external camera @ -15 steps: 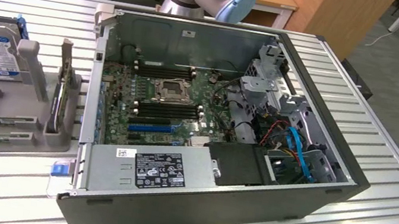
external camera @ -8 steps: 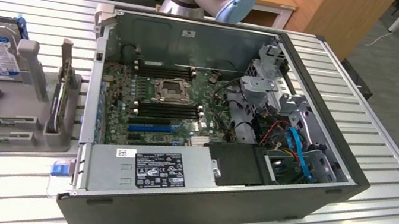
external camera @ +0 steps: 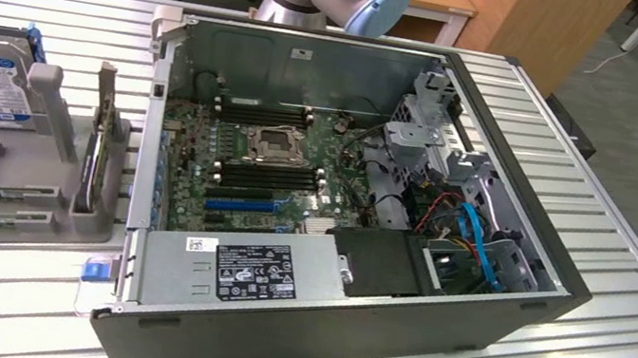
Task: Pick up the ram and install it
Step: 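Pick up the ram and move it above insertion slot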
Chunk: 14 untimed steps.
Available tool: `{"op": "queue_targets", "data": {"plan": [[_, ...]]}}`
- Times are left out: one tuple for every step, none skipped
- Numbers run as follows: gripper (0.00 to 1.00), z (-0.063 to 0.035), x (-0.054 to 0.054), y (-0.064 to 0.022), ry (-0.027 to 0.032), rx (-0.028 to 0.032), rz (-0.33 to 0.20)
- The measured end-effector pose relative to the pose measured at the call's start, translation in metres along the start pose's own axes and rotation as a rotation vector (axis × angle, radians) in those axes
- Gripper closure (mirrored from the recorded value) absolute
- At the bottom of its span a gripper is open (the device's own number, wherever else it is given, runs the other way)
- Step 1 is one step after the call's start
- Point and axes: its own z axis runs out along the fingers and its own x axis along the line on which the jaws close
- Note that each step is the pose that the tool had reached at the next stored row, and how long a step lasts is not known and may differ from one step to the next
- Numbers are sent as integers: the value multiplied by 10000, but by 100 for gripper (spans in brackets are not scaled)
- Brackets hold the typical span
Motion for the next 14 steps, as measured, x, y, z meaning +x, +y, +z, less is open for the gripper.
{"op": "queue_targets", "data": {"plan": [[70,0,0,0,-1,0,0],[70,0,0,0,-1,0,0],[70,1,0,0,-1,0,0],[70,4,0,-1,-1,0,-1],[70,8,0,-1,-1,1,0],[70,15,0,-1,0,0,0],[70,24,1,-1,0,0,0],[70,34,1,-1,-1,0,0],[70,46,1,-2,0,0,0],[70,58,1,-2,-1,0,0],[70,70,2,-3,0,-1,0],[70,82,2,-3,-1,0,0],[70,94,2,-4,0,0,-1],[70,107,2,-4,-1,0,-1]]}}
